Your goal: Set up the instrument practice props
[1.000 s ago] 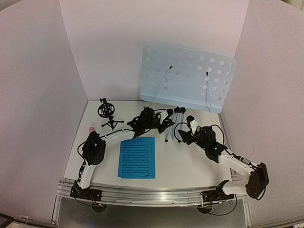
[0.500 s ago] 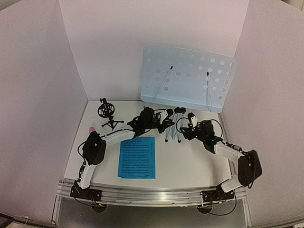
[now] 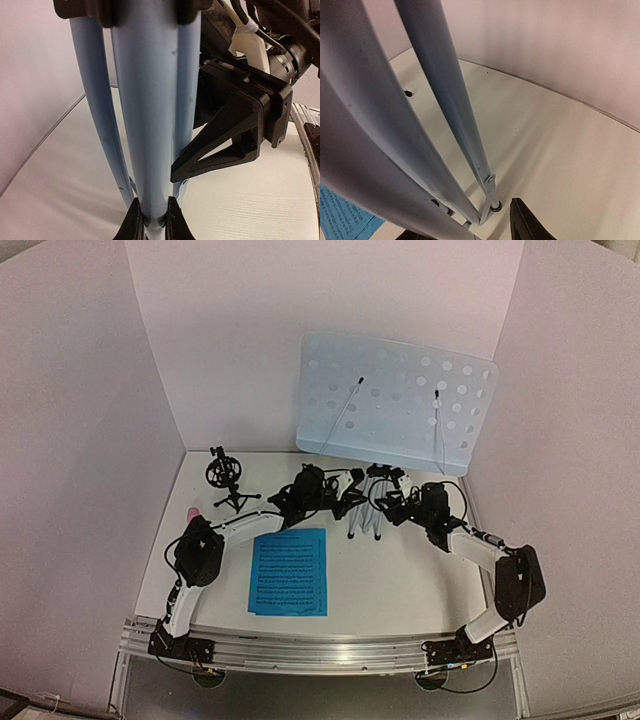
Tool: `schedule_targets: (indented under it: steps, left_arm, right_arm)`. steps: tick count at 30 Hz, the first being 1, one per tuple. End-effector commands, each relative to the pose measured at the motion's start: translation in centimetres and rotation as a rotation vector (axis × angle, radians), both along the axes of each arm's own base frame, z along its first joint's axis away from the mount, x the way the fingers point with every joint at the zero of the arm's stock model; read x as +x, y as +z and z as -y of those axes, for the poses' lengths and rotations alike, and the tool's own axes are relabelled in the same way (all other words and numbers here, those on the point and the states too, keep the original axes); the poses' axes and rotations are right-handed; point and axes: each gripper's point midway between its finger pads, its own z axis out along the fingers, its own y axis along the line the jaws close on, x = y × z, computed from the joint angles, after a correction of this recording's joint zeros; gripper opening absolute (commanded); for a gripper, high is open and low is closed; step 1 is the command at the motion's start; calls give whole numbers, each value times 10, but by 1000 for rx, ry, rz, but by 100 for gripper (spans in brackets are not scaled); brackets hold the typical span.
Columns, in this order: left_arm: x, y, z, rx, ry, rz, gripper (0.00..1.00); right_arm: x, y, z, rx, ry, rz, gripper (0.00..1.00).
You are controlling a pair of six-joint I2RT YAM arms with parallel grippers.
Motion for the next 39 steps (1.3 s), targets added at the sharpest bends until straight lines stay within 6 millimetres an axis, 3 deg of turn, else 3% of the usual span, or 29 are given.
schedule_targets:
  steps: [1,7,15,22,25,34,39]
  left_arm:
    - [9,-29,-3,63,19,-24,0]
    - [7,-31,-5,72,17,-32,0]
    - [-5,-33,-16,126,8,-88,0]
    - [-25,-46,-26,202,-12,-131,0]
    - [-32,-36,-20,204,3,-172,0]
    - [-42,-19,-19,230,9,-362,0]
    - [-47,-42,-26,283,19,-322,0]
  right_arm:
    - [8,23,-10,39,53,55,32]
    - [2,24,-1,-30,42,91,0]
    - [-13,31,33,-130,15,52,0]
    - [-34,18,48,-168,-9,18,0]
    - [-41,9,47,-163,10,-69,0]
    - [-42,10,60,-114,12,-152,0]
    - [-52,6,68,-151,-5,-131,0]
